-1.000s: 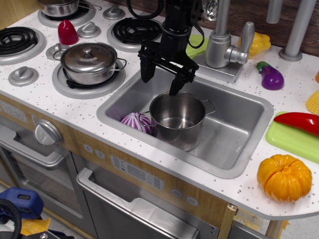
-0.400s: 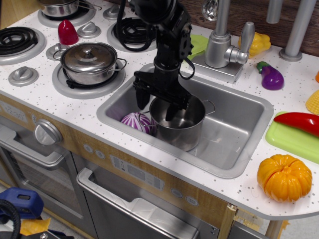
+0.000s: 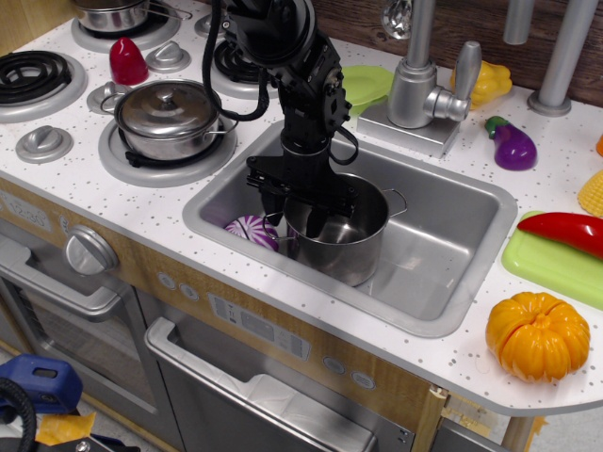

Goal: Pick up pot from sink

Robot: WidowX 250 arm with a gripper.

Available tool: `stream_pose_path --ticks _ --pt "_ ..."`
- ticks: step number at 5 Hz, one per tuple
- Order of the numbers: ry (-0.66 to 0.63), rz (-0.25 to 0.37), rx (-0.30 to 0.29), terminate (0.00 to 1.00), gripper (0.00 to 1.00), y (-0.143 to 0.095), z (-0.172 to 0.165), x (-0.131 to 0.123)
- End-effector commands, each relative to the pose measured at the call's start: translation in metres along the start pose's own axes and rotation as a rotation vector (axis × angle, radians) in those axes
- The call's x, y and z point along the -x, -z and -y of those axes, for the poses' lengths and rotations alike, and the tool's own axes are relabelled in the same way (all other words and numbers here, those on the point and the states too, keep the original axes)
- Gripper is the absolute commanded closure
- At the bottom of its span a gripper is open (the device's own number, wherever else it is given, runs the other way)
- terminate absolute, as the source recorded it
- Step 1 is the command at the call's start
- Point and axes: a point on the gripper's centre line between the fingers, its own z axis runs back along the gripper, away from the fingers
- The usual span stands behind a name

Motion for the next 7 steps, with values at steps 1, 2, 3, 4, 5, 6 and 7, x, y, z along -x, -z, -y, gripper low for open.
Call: stream_pose_path --ticks 1,2,3,4,5,6,7 --pt "0.000 0.067 -0.007 0.00 1.00 -0.023 -0.005 -0.017" --pt "0.026 0.033 -0.016 0.00 1.00 -0.036 -0.003 -0.021" --pt "0.077 0.008 -0.023 0.00 1.00 -0.060 0.003 -0.026" --pt "0.114 0.017 0.009 0.00 1.00 -0.080 0.003 -0.034" --pt "0.155 0.060 0.080 0.00 1.00 -0.101 0.005 -0.038" --pt "0.162 0.058 0.090 0.00 1.00 -0.112 0.013 -0.043" --pt "0.172 0.050 0.099 1.00 1.00 -0.119 0.015 -0.047"
